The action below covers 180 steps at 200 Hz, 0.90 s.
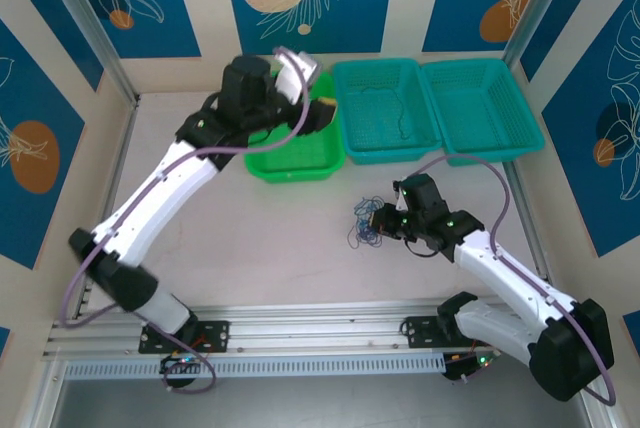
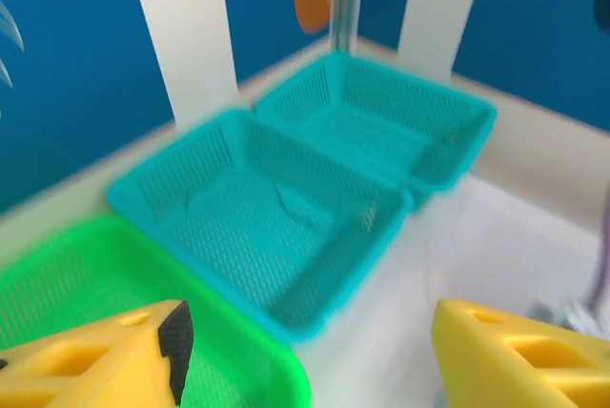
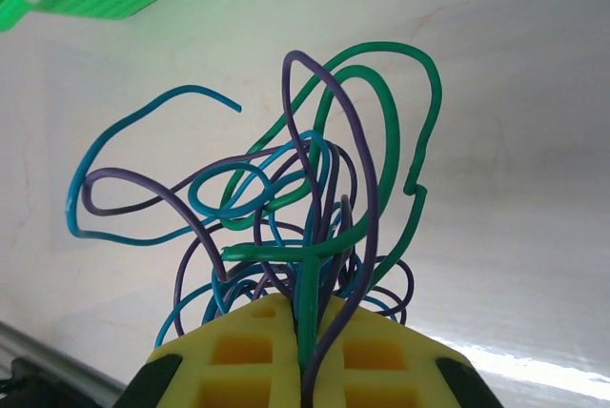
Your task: Untangle the cables
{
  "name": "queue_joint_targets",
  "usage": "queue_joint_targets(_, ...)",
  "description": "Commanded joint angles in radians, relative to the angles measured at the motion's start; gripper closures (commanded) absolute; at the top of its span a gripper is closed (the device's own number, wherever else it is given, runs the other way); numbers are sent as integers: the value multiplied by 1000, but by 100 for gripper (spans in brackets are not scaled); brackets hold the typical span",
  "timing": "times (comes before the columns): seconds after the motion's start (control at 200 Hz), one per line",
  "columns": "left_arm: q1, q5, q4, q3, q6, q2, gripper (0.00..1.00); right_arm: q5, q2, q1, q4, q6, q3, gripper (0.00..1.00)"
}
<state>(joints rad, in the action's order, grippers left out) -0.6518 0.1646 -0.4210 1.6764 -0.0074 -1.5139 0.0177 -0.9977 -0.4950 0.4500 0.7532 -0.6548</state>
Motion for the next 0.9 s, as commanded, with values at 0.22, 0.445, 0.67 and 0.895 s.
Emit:
queue_joint_targets(0.22, 6, 227, 371, -756, -558, 289, 38, -358, -155, -20, -306, -64, -21, 99)
queue_joint_targets(0.445, 10, 240, 425, -954, -770, 345, 42, -463, -203, -20, -400, -50, -2, 99)
queue_joint_targets(0.67, 30, 314, 724, -1051, -1125, 276, 43, -545, -206, -21, -494, -5, 18, 99)
queue_joint_targets(0.895, 39, 340, 831, -1043, -1205, 238, 56, -581, -202, -21, -552, 44, 30, 99)
